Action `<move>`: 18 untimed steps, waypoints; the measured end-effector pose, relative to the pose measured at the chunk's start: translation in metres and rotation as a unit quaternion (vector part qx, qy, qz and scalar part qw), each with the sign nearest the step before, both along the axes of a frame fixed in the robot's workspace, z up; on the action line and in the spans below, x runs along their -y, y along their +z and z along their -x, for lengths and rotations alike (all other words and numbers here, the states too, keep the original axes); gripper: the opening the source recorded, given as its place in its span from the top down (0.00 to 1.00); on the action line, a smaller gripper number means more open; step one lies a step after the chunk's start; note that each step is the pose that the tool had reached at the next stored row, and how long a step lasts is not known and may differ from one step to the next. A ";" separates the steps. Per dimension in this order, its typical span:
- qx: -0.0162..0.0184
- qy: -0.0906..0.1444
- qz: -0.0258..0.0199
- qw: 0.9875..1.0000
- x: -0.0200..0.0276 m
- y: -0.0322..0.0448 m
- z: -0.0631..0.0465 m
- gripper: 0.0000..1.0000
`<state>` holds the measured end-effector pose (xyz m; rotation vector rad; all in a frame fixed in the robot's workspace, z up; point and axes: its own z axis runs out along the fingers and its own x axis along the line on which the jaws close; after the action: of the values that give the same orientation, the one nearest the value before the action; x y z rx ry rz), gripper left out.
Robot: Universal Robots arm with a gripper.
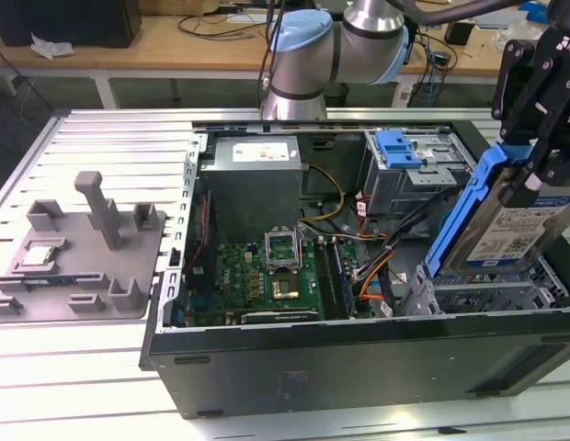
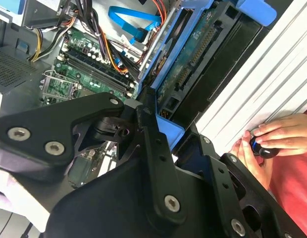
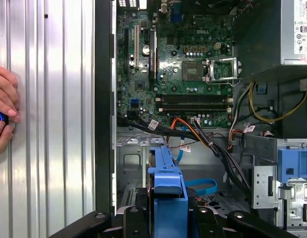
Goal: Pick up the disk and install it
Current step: 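Insert the disk into the insertion slot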
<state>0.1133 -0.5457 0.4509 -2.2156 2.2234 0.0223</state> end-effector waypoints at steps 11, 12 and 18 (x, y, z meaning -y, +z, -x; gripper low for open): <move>0.000 0.000 0.000 1.000 0.0006 -0.0051 0.000 0.63; 0.000 0.000 0.000 1.000 0.0006 -0.0055 0.000 0.63; 0.000 0.000 0.000 1.000 0.0007 -0.0091 0.000 0.63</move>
<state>0.1134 -0.5463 0.4418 -2.2155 2.2234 0.0225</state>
